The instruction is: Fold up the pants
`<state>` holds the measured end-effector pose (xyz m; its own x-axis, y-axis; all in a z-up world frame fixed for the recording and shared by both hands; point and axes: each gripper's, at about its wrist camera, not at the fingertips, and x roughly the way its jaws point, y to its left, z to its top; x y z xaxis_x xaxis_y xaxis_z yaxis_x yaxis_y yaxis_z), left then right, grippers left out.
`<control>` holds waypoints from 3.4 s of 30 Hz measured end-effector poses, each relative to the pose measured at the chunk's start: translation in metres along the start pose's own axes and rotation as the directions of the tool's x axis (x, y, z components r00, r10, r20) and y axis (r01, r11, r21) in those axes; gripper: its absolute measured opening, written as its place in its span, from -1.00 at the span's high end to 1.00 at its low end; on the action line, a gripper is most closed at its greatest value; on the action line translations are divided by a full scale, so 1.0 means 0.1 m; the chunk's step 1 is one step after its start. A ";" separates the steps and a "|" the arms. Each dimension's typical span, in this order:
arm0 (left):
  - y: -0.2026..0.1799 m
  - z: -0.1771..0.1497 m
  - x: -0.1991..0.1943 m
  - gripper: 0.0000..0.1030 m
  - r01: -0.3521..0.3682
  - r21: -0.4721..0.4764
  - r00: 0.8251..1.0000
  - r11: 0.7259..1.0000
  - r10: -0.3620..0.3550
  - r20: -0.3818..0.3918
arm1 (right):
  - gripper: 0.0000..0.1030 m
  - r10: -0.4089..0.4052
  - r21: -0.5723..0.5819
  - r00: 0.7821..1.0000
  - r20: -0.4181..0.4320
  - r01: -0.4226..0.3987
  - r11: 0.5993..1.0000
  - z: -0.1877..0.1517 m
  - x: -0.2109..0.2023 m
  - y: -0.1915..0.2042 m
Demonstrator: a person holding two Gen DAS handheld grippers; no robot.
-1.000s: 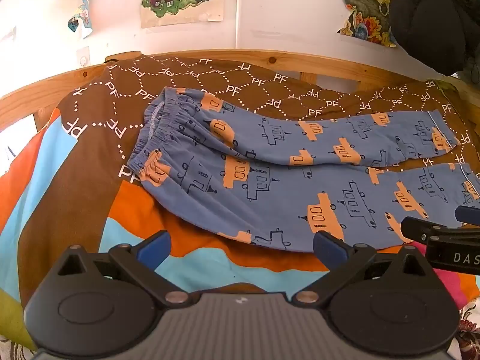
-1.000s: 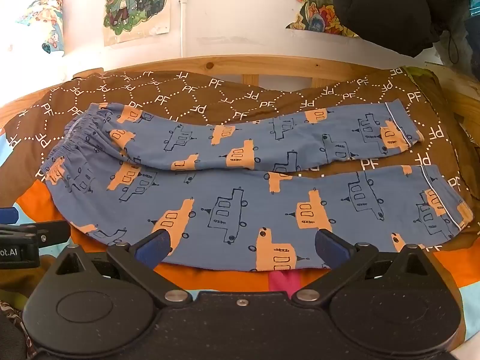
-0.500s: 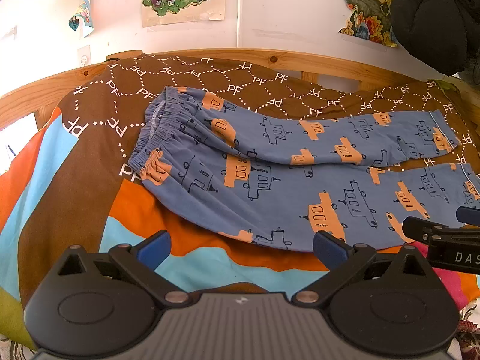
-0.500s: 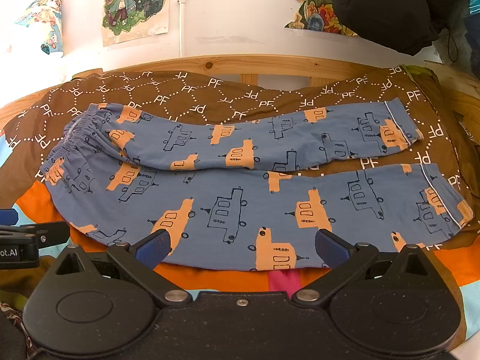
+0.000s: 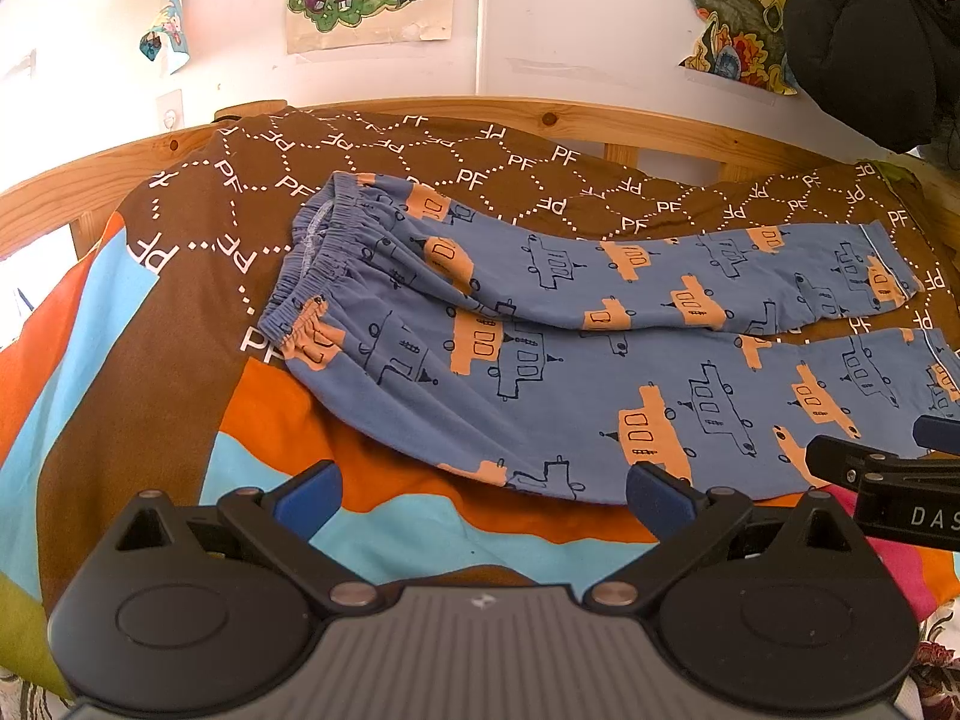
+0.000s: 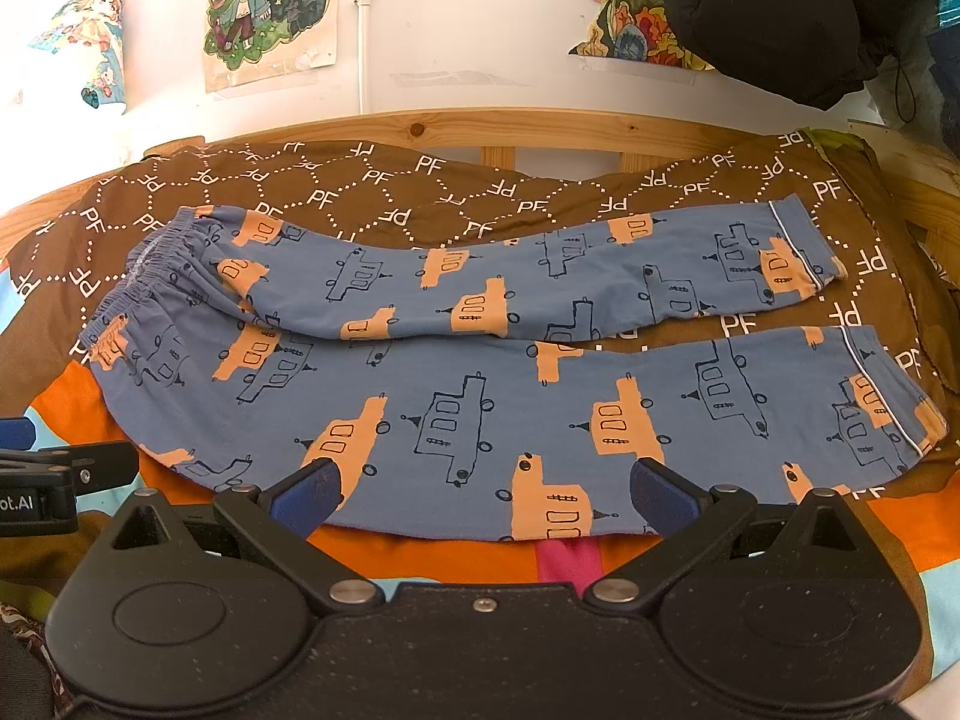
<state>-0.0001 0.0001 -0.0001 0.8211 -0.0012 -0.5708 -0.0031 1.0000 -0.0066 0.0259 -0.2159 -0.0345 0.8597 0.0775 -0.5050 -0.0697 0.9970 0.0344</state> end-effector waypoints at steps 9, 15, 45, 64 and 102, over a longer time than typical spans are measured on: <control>0.00 0.00 0.00 -1.00 0.000 -0.001 1.000 1.000 0.000 -0.001 | -0.99 0.000 0.000 1.000 -0.001 0.000 1.000 0.00 0.00 0.00; 0.00 0.00 0.00 -1.00 0.001 0.000 1.000 1.000 -0.001 0.000 | -0.99 0.001 0.001 1.000 -0.001 -0.001 1.000 0.00 0.00 0.00; 0.05 0.00 0.16 -1.00 -0.003 -0.004 0.998 1.000 0.002 -0.058 | -0.99 -0.015 -0.027 0.998 -0.056 0.014 1.000 0.03 0.12 0.01; -0.03 1.01 0.58 -1.00 0.057 0.131 0.998 0.990 -0.053 -0.037 | -0.99 0.327 -0.400 0.898 -0.294 -0.427 0.811 1.83 0.80 -0.30; -0.46 2.14 3.07 0.94 0.486 0.605 0.839 0.630 -0.145 -0.524 | 1.00 0.344 -0.451 0.787 -0.512 -0.587 0.672 2.18 3.14 -1.07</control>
<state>0.3748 -0.0447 0.0009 0.3907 -0.1497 -0.9083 0.7428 0.6341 0.2150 0.4134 -0.2970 -0.0084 0.3936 0.4014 -0.8270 -0.7800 0.6220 -0.0693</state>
